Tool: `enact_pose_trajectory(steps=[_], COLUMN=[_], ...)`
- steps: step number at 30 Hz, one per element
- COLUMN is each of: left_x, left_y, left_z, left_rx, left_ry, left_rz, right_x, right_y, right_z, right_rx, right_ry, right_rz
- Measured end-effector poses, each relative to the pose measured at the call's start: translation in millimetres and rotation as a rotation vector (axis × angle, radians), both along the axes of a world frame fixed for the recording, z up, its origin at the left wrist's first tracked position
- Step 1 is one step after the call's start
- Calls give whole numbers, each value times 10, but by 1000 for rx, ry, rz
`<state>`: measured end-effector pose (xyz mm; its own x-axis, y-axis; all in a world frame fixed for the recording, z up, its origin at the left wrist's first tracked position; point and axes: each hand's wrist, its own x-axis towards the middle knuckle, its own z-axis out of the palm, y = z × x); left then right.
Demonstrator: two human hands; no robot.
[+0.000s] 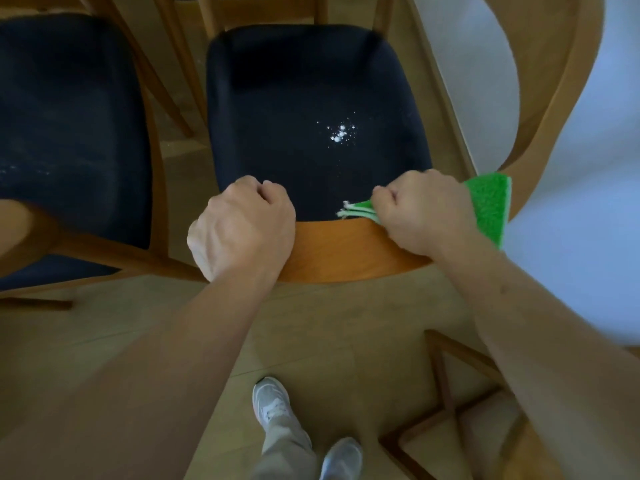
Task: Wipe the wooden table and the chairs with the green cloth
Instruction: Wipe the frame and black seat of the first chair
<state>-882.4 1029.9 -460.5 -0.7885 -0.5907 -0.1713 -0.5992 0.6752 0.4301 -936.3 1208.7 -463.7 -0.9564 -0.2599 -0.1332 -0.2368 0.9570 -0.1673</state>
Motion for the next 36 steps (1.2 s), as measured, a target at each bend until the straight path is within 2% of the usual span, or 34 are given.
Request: enact_pose_trajectory(steps=[3, 5, 7, 9, 12, 14, 18, 22, 30, 36], left_x=[-10, -19, -32, -26, -22, -21, -15, -15, -26, -26], left_y=[15, 22, 31, 40, 38, 39, 50, 56, 63, 61], left_z=[10, 22, 31, 36, 35, 40, 38, 33, 42, 12], left_rx=[-4, -9, -10, -15, -23, -13, -17, -4, -16, -26], left_ry=[-9, -18, -19, -11, -9, -12, 9, 38, 70, 71], left_rz=[13, 37, 66, 75, 64, 65, 68, 72, 127, 121], right_x=[161, 309, 439, 502, 456, 319, 131, 371, 1251, 1215], right_y=[-347, -618, -793, -796, -539, -210, 319, 42, -815, -590], right_z=[-47, -130, -158, -154, -137, -144, -150, -171, -394, -588], right_rx=[-4, -17, -98, -165, -223, -235, -246, -164, -242, -267], right_ry=[44, 130, 223, 230, 194, 199, 220, 262, 255, 437], right_rz=[69, 141, 121, 125, 247, 215, 16, -184, -62, 54])
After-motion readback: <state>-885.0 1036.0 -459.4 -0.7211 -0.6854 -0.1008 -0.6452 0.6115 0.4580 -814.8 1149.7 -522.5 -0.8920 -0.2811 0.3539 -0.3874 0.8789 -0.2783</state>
